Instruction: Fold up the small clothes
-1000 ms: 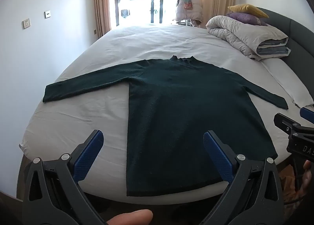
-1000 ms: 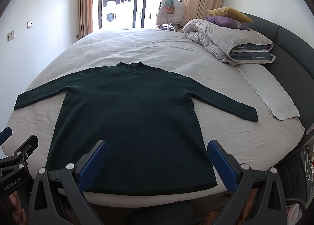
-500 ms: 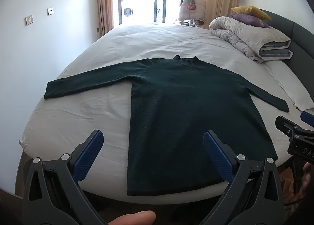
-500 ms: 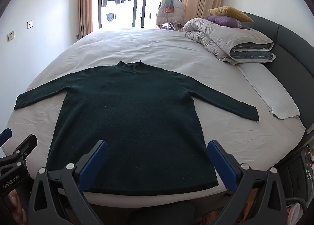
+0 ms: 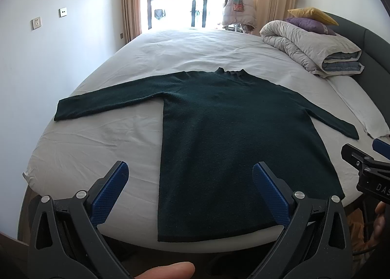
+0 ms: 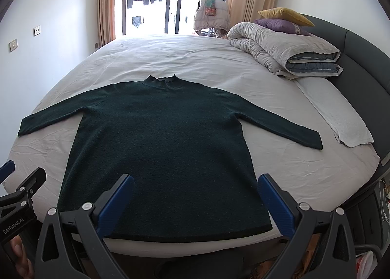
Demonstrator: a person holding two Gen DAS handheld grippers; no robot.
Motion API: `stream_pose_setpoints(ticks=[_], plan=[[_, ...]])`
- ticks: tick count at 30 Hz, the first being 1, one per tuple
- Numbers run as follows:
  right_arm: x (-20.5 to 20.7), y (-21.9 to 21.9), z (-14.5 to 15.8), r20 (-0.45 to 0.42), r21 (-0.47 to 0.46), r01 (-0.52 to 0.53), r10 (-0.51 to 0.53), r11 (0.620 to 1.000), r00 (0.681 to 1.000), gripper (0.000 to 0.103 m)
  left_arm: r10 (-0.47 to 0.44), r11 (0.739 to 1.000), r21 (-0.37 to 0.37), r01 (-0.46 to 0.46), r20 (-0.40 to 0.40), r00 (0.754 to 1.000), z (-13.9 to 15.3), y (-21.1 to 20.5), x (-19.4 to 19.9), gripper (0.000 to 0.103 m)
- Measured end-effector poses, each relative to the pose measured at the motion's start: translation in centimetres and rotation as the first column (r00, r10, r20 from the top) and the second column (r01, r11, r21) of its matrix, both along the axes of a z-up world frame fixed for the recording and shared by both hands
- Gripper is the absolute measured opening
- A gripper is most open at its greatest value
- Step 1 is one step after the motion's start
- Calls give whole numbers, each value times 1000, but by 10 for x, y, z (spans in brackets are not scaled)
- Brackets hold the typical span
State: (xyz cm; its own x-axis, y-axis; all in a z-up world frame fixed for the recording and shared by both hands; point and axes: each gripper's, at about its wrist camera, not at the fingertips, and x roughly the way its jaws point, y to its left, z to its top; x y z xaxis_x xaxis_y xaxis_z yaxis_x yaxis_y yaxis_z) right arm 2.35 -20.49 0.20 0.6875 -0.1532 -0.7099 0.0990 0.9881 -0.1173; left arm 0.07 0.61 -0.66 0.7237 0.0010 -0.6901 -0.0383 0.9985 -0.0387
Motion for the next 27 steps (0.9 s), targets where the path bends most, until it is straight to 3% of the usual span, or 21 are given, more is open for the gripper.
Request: stream_pose_setpoints(ticks=[27], plan=[[1,1,0,-2,3,1,-1,1000,1000,103,0,1000,-5,0,-3,1000,-2,1,1,103]])
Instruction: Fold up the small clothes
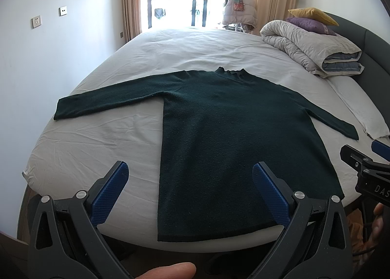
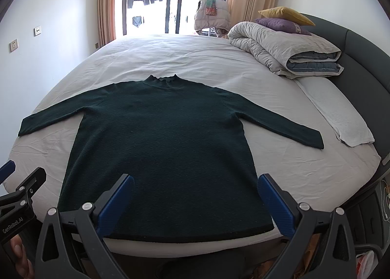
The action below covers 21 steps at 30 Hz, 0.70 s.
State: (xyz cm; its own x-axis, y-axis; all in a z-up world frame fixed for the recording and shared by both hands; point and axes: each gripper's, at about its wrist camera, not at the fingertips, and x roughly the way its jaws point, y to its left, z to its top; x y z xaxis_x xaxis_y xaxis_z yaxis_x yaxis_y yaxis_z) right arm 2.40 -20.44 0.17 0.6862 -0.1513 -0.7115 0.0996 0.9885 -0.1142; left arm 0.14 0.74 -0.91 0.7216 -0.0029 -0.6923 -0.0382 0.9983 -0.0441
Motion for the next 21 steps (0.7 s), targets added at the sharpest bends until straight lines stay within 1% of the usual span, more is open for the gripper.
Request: stream_pose_setpoints(ticks=[21], plan=[[0,1,-2,-1,2,-1,1,1000,1000,103,2,1000,0,-2,0,1000,-1,-1,0,103]])
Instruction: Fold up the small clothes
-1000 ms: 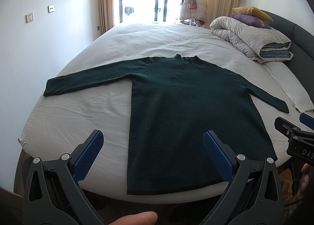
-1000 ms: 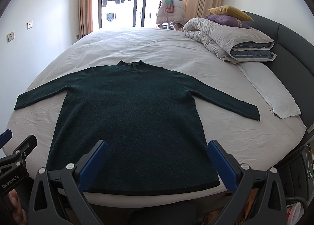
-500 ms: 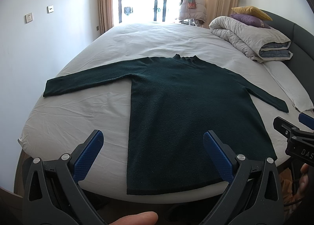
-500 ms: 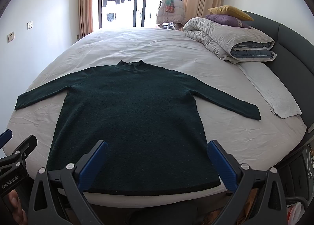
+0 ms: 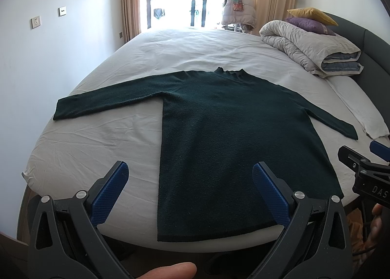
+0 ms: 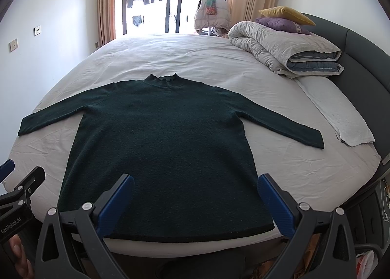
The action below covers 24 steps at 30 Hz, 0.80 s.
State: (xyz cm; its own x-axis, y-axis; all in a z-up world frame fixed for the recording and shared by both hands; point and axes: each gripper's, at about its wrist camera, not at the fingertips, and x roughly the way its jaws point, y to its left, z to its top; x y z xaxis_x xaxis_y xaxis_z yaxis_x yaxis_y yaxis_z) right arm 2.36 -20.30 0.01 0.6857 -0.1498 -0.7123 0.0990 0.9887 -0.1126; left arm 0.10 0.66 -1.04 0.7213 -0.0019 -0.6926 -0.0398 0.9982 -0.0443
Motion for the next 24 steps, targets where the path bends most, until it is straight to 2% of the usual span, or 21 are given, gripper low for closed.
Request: stream_pose_setpoints(ticks=[24], plan=[[1,-4,-5,5,-8,-1,1,1000,1000,103,8,1000,13,-8,17,1000,1,-10,-9,103]])
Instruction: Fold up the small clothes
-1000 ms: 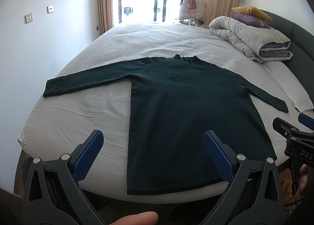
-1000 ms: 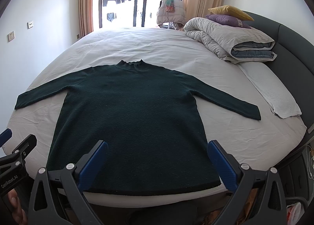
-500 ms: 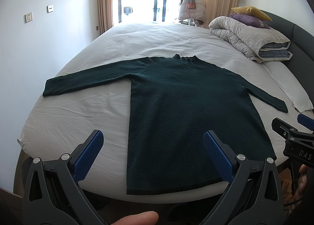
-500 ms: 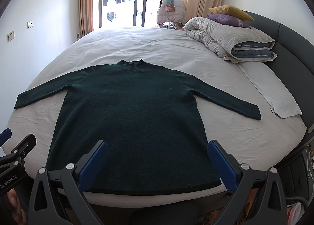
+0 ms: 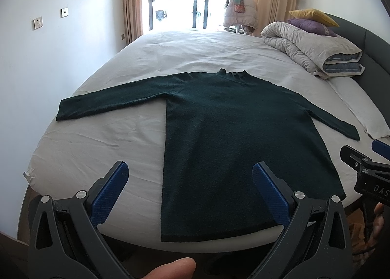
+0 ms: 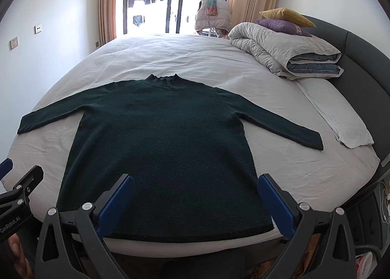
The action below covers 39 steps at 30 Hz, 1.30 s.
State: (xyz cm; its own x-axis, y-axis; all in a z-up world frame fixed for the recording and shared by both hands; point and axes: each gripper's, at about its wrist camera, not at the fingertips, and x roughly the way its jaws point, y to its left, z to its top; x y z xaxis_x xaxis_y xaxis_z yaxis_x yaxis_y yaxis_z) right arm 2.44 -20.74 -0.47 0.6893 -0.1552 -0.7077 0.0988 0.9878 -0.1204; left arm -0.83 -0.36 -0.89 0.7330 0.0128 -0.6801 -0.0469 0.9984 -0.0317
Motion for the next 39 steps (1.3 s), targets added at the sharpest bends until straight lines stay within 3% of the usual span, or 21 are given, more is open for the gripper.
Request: stream_pose_setpoints(ticks=[11,14,18,22,25,26,28,32,34,36,39], plan=[[0,5,0,6,18,-11,11,1000,1000,103,-41,998,-50,42,22,999,0,19,17,103],[-1,-5,2,67,73,-33,28,997,997,103,-79,995,-64,80,23,997,-2,23,34,103],[-2,-40,6,185,171,-59,27,984,982,103,-133,982,-142,124,-56,989,-21,28,70,103],[15,-109,-5,185,258,42,-92,965,978,103,-213,949,-271,163,-166,963,-46,29,109,103],[36,-196,-27,120,438,200,-277,877,953,103,-220,933,-323,161,-155,963,-57,30,128,103],[42,-231,-37,95,520,251,-347,817,933,103,-205,929,-337,151,-129,970,-57,32,132,103],[52,-275,-52,63,593,315,-433,741,899,103,-196,926,-350,140,-131,972,-63,33,144,103],[79,-357,-92,-15,695,411,-560,590,828,98,-212,944,-295,147,-199,957,-73,28,174,103],[89,-389,-117,-72,743,448,-607,497,792,93,-185,959,-251,133,-197,963,-73,26,187,103],[99,-427,-148,-145,808,470,-654,354,742,89,-177,965,-224,134,-186,966,-74,23,198,103],[105,-464,-174,-204,850,479,-701,219,683,80,-188,969,-198,151,-182,965,-77,15,216,103]])
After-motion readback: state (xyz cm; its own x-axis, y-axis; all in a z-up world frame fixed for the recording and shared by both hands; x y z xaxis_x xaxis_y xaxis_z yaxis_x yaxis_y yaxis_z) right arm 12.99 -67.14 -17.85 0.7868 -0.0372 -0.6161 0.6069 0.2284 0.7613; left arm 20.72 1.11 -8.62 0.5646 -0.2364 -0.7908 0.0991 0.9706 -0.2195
